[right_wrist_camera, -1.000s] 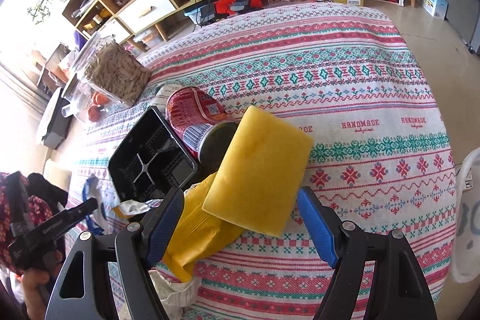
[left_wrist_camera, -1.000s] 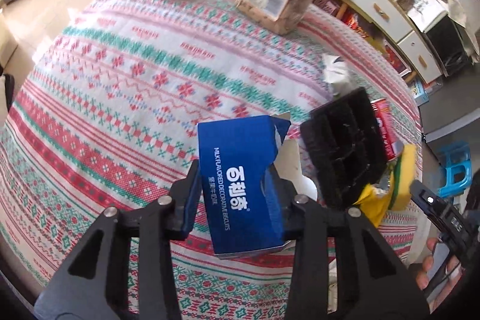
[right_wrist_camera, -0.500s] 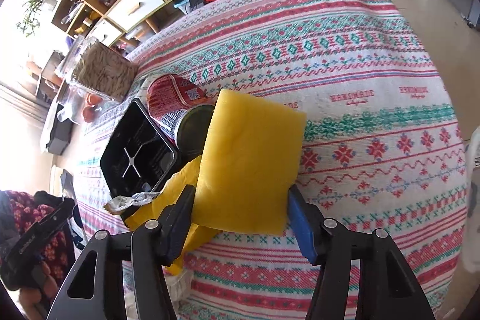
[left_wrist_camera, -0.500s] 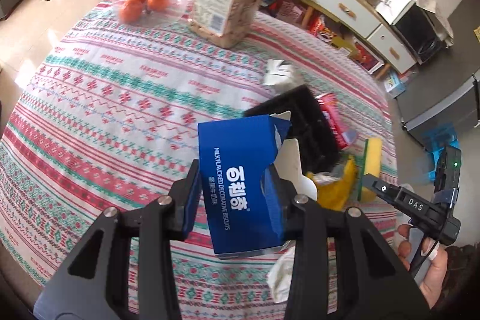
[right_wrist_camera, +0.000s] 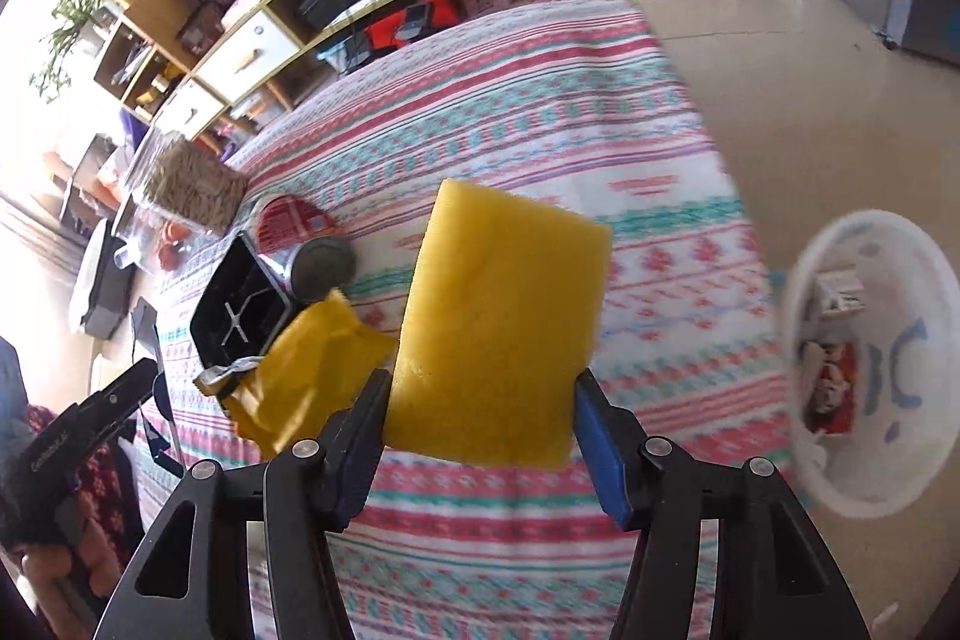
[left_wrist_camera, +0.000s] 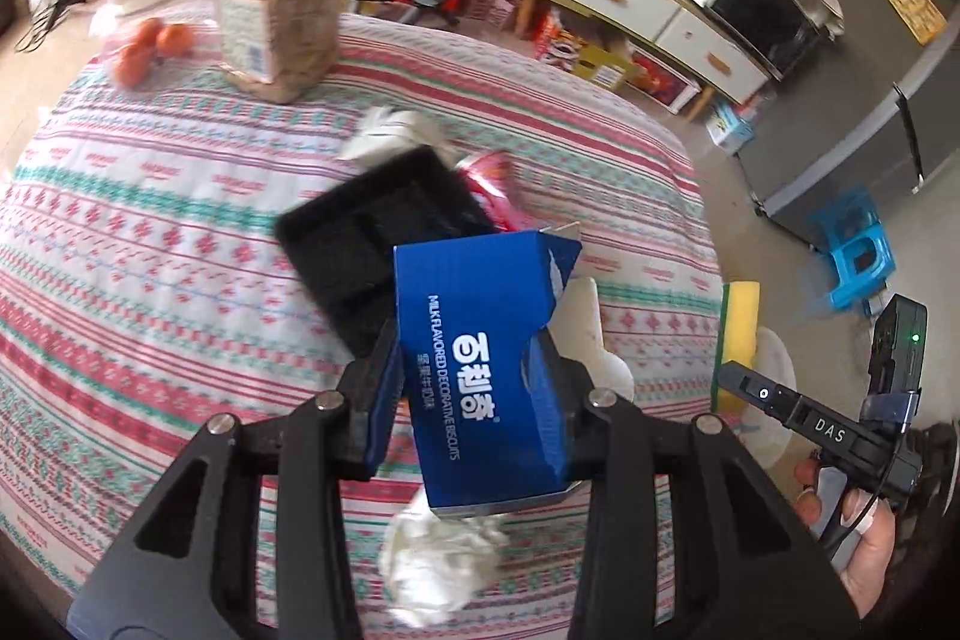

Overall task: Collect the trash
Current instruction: 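Grasp the yellow sponge with the right tool while the left tool lifts the blue box, then carry sponge and box over the white bin while both tools open to drop them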

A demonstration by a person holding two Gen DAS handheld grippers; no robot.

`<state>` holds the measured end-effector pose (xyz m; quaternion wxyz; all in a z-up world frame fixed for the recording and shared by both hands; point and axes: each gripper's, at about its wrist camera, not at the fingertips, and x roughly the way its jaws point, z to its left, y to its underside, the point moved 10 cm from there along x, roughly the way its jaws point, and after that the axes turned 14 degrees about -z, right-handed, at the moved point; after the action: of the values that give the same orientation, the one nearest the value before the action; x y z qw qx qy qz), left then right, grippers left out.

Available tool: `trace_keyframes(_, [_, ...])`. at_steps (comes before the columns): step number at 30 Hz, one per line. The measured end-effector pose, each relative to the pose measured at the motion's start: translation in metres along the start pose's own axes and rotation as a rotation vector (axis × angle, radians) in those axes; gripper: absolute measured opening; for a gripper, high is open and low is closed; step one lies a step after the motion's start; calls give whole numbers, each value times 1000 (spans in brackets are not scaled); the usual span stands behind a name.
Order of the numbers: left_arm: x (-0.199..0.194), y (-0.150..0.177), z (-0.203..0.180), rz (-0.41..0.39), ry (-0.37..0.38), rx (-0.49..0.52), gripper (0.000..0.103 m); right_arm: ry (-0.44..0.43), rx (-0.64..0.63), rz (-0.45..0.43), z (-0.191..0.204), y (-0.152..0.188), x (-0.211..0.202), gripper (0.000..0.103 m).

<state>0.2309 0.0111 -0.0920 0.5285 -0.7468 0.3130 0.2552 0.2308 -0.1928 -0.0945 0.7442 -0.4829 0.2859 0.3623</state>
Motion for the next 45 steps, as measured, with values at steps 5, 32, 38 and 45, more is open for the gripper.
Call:
trace_keyframes(5, [6, 7, -27, 14, 32, 31, 42, 3, 47, -15, -30, -1, -21, 60])
trace_keyframes(32, [37, 65, -174, 125, 178, 235, 42, 201, 219, -57, -196, 3, -77, 60])
trace_keyframes(38, [54, 83, -228, 153, 222, 301, 42, 201, 270, -50, -218, 2, -77, 64])
trace_keyframes(45, [78, 99, -276, 180, 251, 341, 42, 189, 313, -70, -236, 1, -91, 71])
